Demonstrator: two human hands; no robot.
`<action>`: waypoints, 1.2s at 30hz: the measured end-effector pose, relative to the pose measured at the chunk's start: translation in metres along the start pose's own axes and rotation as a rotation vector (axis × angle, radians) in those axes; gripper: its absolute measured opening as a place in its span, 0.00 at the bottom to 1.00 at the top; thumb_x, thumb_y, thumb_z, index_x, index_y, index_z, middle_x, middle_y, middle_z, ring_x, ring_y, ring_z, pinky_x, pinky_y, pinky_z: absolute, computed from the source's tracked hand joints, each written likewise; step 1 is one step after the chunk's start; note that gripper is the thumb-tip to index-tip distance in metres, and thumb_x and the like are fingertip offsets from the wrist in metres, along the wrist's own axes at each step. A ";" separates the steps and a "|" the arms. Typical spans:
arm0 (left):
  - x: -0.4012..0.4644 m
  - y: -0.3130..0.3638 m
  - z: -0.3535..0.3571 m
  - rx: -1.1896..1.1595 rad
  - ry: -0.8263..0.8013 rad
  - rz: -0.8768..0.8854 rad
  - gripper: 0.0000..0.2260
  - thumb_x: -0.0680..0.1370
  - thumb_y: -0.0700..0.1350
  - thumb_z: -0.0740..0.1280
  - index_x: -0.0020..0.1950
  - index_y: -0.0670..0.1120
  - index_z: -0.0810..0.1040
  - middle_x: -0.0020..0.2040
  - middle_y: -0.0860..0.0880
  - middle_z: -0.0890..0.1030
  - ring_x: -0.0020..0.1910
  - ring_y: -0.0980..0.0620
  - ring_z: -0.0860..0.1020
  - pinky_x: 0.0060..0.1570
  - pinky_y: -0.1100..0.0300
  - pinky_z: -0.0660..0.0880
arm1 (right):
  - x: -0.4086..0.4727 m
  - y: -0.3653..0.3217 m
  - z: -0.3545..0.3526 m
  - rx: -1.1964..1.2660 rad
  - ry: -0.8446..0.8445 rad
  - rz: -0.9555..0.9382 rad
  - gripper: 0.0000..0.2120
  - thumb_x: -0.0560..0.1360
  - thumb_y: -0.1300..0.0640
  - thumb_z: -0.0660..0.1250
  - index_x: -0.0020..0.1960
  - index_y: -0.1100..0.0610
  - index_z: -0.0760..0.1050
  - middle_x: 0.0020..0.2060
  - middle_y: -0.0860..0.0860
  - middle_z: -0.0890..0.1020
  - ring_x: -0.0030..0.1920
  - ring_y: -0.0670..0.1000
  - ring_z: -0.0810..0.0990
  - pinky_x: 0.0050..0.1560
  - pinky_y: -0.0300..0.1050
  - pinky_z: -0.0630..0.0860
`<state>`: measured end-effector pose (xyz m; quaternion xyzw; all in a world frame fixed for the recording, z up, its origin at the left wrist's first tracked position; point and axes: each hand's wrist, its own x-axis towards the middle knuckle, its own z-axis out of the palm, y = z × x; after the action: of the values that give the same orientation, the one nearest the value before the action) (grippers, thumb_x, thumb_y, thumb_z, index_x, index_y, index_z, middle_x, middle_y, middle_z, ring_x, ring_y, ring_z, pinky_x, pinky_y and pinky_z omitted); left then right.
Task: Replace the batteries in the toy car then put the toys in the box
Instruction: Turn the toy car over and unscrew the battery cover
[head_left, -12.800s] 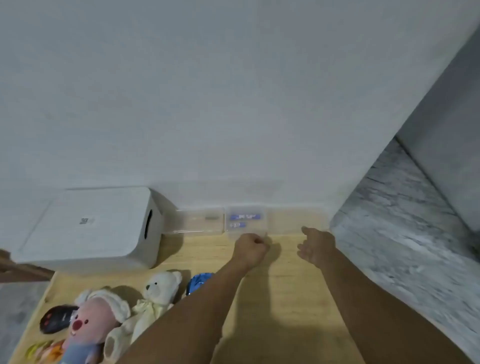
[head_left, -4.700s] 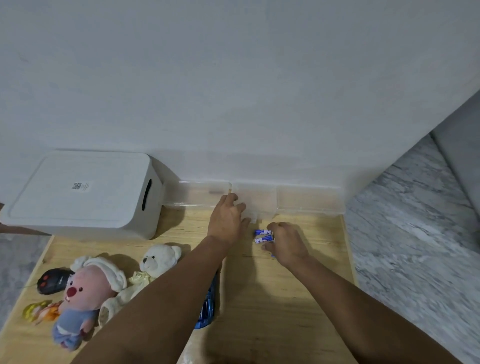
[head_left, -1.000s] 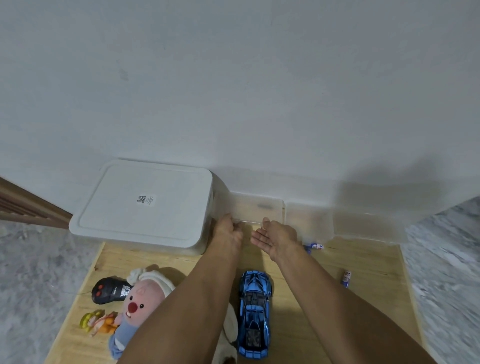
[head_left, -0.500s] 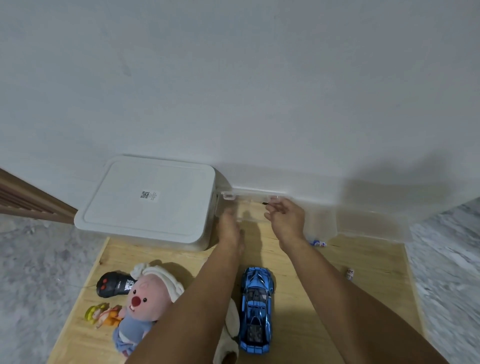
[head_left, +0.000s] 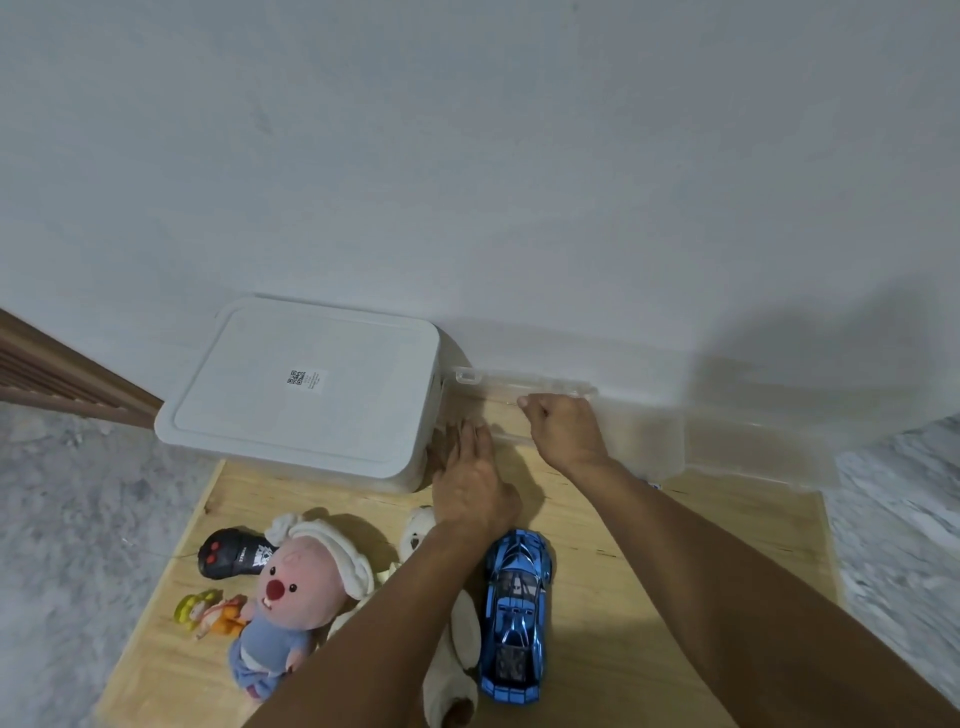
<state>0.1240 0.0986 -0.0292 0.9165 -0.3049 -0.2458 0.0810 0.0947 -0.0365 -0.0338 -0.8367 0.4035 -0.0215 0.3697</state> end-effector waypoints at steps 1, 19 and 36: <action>0.000 -0.001 0.000 0.010 -0.012 0.004 0.38 0.76 0.47 0.62 0.80 0.44 0.43 0.80 0.46 0.44 0.79 0.46 0.48 0.75 0.47 0.57 | -0.001 0.000 0.001 -0.056 -0.025 -0.012 0.20 0.81 0.53 0.59 0.30 0.53 0.68 0.30 0.52 0.75 0.38 0.56 0.76 0.39 0.45 0.70; 0.009 -0.017 -0.011 0.044 -0.169 0.079 0.40 0.77 0.46 0.62 0.79 0.45 0.38 0.79 0.48 0.37 0.78 0.48 0.38 0.77 0.49 0.47 | 0.011 -0.028 0.008 -0.486 -0.146 0.105 0.15 0.75 0.58 0.62 0.61 0.57 0.73 0.58 0.59 0.79 0.62 0.62 0.74 0.62 0.53 0.72; -0.018 -0.006 -0.019 -0.073 0.092 0.091 0.22 0.77 0.45 0.63 0.71 0.42 0.69 0.71 0.43 0.70 0.69 0.45 0.68 0.66 0.53 0.69 | -0.050 0.011 -0.042 -0.020 0.013 0.050 0.09 0.74 0.68 0.64 0.44 0.60 0.82 0.45 0.55 0.85 0.48 0.53 0.80 0.47 0.35 0.70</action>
<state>0.1242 0.1144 -0.0069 0.9085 -0.3332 -0.2104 0.1393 0.0399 -0.0314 0.0032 -0.8298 0.4269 -0.0136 0.3591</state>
